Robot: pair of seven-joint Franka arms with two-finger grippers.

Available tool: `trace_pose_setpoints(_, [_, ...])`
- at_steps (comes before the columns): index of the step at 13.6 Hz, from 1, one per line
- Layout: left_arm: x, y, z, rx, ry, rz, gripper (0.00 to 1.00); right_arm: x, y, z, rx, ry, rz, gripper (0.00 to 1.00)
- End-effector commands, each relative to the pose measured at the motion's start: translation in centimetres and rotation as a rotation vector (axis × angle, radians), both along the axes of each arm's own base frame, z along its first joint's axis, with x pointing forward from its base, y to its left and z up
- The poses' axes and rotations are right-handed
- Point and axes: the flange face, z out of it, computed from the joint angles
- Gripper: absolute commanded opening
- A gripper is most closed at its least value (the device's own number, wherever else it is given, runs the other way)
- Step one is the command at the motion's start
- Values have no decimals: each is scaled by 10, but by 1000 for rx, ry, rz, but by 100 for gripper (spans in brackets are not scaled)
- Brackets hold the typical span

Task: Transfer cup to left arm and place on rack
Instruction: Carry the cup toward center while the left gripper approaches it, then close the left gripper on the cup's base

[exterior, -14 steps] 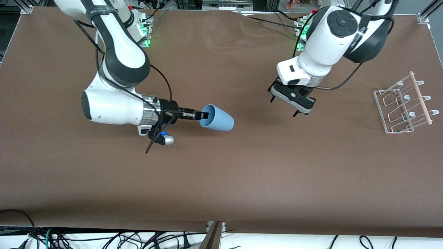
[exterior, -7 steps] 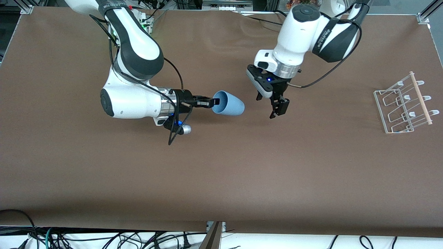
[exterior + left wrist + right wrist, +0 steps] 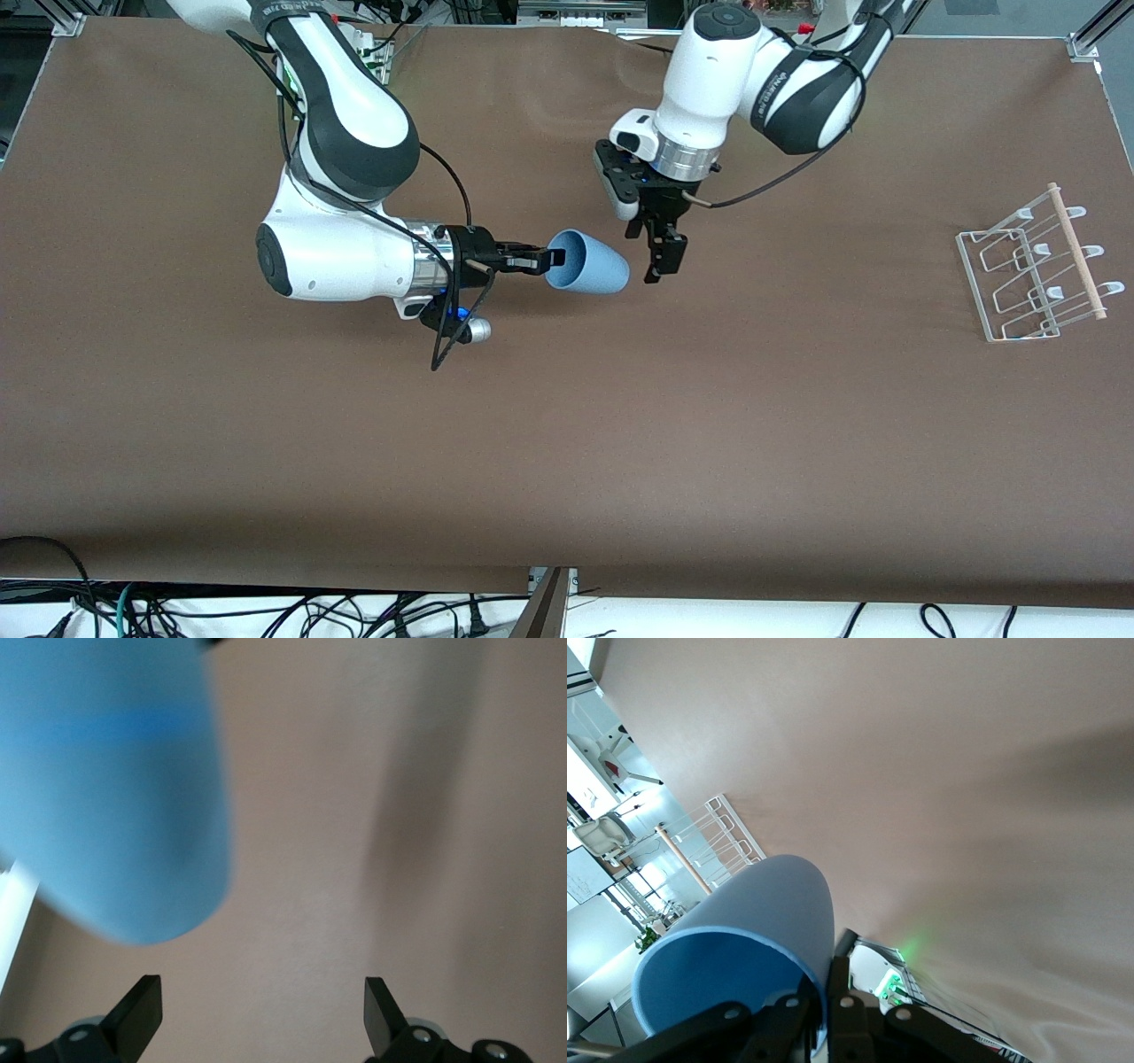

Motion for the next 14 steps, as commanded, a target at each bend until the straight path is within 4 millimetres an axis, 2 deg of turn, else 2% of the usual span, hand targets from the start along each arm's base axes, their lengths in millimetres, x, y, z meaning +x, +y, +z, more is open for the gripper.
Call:
trace_pose_setpoints(1, [-7,-3,2,-8,-8,-21,100,0,4,11,20,11,-2,0])
trace_pose_setpoints(3, [-1,3,7,-43,18,11,100,-2,5,10,19,19,8,0])
trace_pose_setpoints(7, [23,28,12,-145,96,66,100,-5,7,10,20,31,25,0])
trace_pose_setpoints(11, [24,29,18,-158,86,2,100,-11,15,8,25,41,44,0])
trace_pose_setpoints(14, [24,26,34,-163,51,-29,100,-14,18,5,22,47,50,0])
